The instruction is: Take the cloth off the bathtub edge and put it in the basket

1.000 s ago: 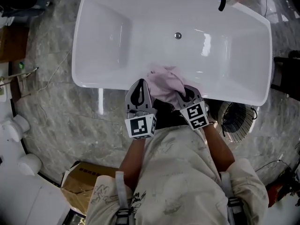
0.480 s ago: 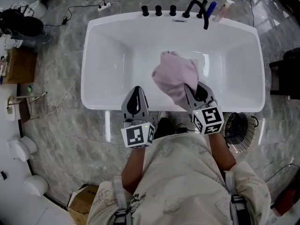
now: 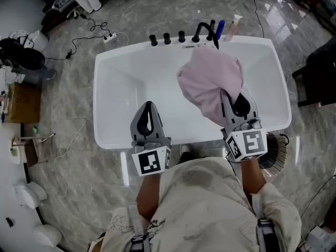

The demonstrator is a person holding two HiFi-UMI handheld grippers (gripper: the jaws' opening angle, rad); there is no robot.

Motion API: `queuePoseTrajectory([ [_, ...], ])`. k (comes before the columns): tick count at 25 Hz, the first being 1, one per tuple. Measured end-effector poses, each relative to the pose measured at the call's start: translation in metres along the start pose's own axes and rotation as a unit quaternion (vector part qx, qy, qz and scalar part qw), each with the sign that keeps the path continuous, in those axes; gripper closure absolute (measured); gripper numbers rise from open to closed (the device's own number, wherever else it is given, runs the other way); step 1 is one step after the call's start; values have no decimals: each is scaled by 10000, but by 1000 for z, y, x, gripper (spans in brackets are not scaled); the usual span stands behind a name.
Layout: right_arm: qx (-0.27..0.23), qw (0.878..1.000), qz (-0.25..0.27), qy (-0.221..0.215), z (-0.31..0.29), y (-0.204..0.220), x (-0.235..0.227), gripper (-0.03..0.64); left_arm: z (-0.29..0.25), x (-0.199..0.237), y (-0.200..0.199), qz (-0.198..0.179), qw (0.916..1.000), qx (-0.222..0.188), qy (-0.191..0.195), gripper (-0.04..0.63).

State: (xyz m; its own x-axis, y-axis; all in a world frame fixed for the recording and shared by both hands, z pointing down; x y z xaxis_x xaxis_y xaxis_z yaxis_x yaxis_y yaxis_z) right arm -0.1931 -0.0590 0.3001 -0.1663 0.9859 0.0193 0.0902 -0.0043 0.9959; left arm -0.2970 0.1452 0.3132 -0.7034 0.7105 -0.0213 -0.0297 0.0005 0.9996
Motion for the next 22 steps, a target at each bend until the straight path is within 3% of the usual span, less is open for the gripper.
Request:
queuePoseTrajectory([
  [4, -286, 9988, -50, 388, 8, -17, -11, 546, -13, 0, -15, -98, 9996, -162, 205, 589],
  [12, -421, 9945, -27, 960, 17, -25, -13, 546, -27, 0, -25, 61, 9973, -383, 631, 589],
  [22, -406, 9865, -163, 1578, 38, -20, -34, 546, -52, -38, -12, 143, 9900, -269, 1380, 589],
])
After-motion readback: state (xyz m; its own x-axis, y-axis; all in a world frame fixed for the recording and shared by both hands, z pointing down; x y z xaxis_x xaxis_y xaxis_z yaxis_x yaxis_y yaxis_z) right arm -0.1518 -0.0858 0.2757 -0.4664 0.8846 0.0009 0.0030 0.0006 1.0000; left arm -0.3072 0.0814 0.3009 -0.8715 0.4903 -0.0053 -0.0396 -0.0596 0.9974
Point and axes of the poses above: the fingertips, and each gripper's own axes: z backward along the fingers, x to its left, y out of its underside, the point moved 2 cm from there along z, backward along the fingers, and after that the axes turned 1 degree about -y, right-handed, at the moved point
